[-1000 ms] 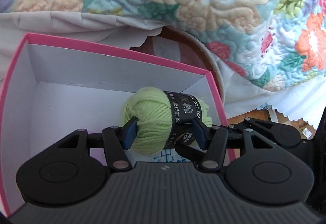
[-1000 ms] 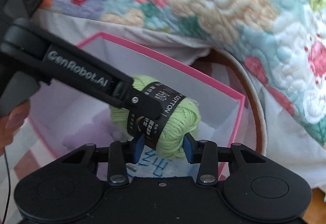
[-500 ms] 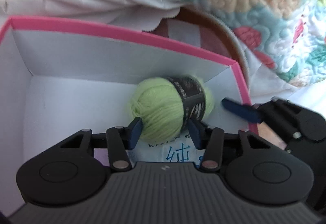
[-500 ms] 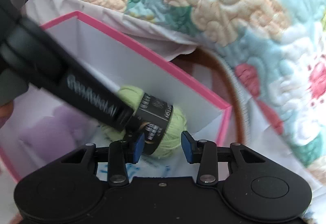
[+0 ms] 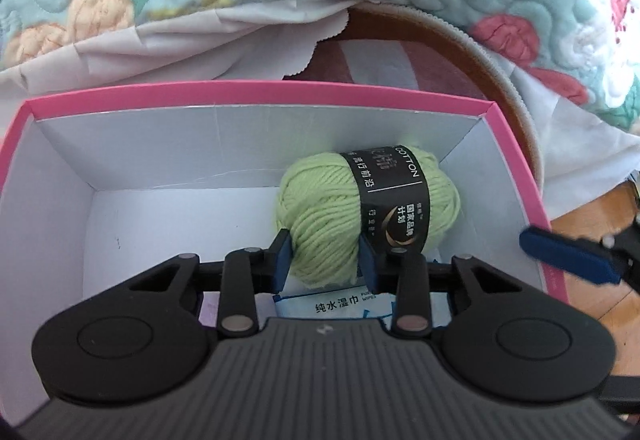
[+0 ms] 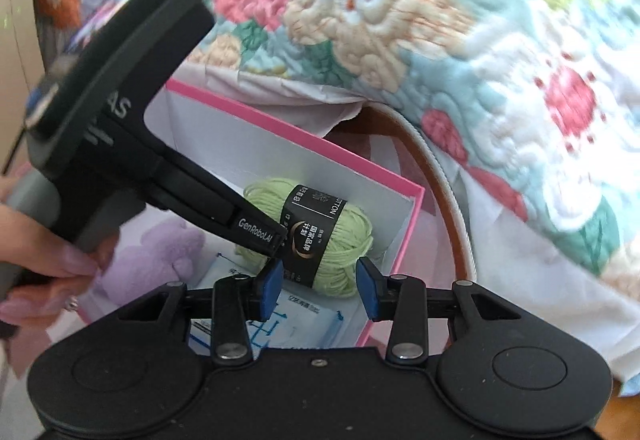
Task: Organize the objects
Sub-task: 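Lower the yarn ball into the pink box and open the left gripper, then withdraw the left tool up and away from the pink box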
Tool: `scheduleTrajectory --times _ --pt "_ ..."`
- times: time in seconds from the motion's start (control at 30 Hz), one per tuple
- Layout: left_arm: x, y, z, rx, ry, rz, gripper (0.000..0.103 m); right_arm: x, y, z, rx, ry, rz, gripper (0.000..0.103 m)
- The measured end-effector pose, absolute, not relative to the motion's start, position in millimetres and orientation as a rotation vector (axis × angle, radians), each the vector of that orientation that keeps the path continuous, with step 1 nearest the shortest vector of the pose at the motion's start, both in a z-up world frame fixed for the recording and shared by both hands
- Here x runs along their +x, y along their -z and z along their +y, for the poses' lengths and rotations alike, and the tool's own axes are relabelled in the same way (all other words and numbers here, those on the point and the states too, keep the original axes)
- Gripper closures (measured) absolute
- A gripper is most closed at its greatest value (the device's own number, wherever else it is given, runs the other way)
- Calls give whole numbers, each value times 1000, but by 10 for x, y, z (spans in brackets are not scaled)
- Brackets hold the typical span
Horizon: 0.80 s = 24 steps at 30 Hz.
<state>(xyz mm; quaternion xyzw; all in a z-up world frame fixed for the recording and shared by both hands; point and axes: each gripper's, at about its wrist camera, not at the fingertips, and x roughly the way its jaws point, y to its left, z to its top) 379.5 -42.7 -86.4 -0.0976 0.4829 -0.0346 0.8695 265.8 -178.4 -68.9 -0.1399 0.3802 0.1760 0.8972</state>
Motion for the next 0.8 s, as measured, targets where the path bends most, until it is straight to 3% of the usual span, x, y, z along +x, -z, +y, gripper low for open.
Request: scheduleTrajectory --times 0.47,0.8 --pt "3061 264 -251 -232 7 1047 47 2174 343 -1958 -125 -467 787 58" --pt "2375 -158 -178 -254 -34 1077 44 1834 17 -1889 -212 -550 703 58"
